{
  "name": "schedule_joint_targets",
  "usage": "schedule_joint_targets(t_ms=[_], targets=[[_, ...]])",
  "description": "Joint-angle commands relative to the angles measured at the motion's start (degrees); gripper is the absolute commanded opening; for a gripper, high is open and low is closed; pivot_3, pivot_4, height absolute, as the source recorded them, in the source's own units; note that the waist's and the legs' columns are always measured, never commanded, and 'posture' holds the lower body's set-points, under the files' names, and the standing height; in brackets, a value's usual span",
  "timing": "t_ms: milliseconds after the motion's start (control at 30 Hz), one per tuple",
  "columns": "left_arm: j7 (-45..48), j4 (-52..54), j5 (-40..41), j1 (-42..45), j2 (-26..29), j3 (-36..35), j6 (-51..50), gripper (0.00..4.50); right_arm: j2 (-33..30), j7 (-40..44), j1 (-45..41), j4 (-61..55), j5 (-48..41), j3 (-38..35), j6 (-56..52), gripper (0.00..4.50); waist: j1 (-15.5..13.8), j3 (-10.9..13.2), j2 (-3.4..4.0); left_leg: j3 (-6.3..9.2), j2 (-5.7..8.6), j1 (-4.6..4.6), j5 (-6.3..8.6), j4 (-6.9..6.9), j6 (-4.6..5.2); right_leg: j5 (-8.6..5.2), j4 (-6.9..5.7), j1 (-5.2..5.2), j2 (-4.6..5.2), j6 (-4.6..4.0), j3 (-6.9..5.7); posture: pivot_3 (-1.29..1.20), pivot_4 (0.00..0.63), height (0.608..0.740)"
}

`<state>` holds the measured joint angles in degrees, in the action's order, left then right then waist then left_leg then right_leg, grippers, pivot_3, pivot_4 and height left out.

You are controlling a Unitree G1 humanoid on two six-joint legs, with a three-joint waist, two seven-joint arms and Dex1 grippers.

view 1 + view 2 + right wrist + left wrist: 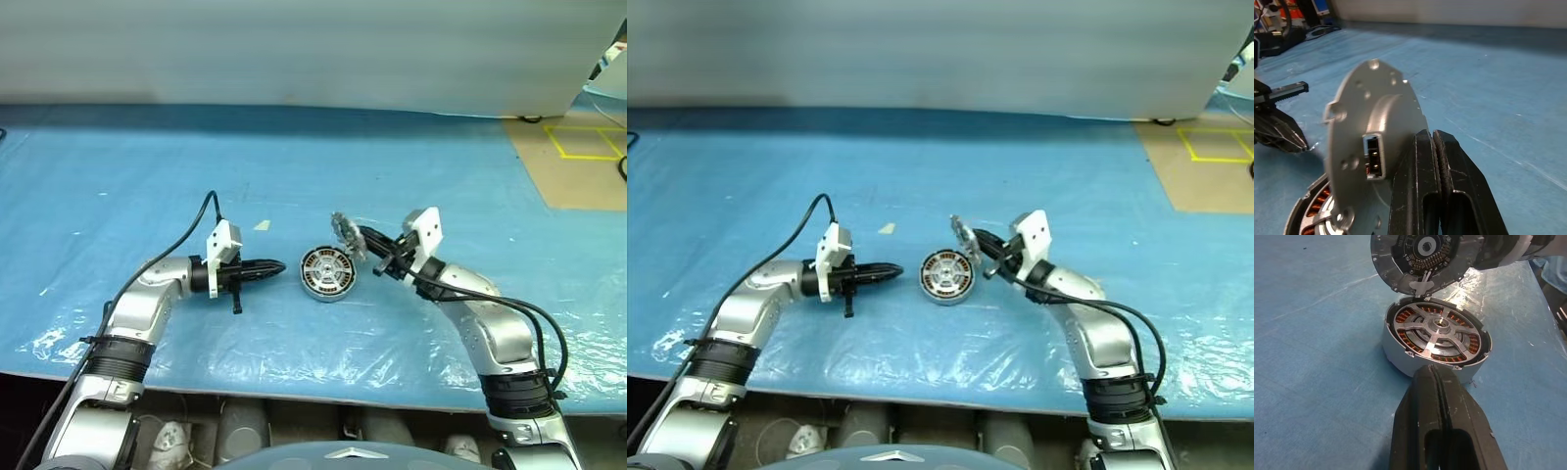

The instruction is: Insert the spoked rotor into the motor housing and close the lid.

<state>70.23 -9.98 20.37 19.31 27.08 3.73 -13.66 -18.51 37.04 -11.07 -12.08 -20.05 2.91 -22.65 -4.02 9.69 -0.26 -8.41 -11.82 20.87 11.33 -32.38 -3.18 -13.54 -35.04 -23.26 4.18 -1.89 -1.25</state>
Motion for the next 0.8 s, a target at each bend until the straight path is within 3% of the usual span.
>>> schedule_joint_targets(t_ms=[33,333,667,800], targets=[[-0.85,2.91,1.81,-0.70,0.39,-1.51,-0.15,0.02,0.46,0.12,-1.41,-0.60,1.37,2.55,1.17,0.00,0.12,0.00,0.00,0.00,0.00,0.00,0.01,0.00,-0.01,0.00,0.00,0.00,0.00,0.00,0.00,0.00,0.150,0.740],[-3.23,7.58,3.53,-4.21,1.95,-2.99,-2.16,0.02,-1.08,2.21,-2.76,2.11,5.56,8.01,1.21,0.00,0.17,0.00,0.00,0.00,0.00,-0.02,0.05,-0.02,-0.09,0.00,-0.04,0.00,0.00,-0.01,0.01,0.00,0.150,0.740],[-4.72,8.88,4.23,-5.88,2.70,-3.22,-2.37,0.02,0.07,3.16,-5.22,4.31,5.67,8.56,0.76,0.00,0.20,0.00,0.00,0.00,-0.02,-0.04,0.07,-0.13,-0.12,-0.01,-0.12,0.01,0.00,-0.01,0.03,0.00,0.150,0.740],[-4.91,8.72,4.08,-5.93,2.35,-2.70,-2.17,0.00,0.31,3.52,-5.68,4.14,5.47,8.75,0.31,0.88,0.19,0.00,0.00,0.00,-0.02,-0.04,0.07,-0.14,-0.12,-0.01,-0.16,0.01,0.00,-0.01,0.04,0.00,0.150,0.740]])
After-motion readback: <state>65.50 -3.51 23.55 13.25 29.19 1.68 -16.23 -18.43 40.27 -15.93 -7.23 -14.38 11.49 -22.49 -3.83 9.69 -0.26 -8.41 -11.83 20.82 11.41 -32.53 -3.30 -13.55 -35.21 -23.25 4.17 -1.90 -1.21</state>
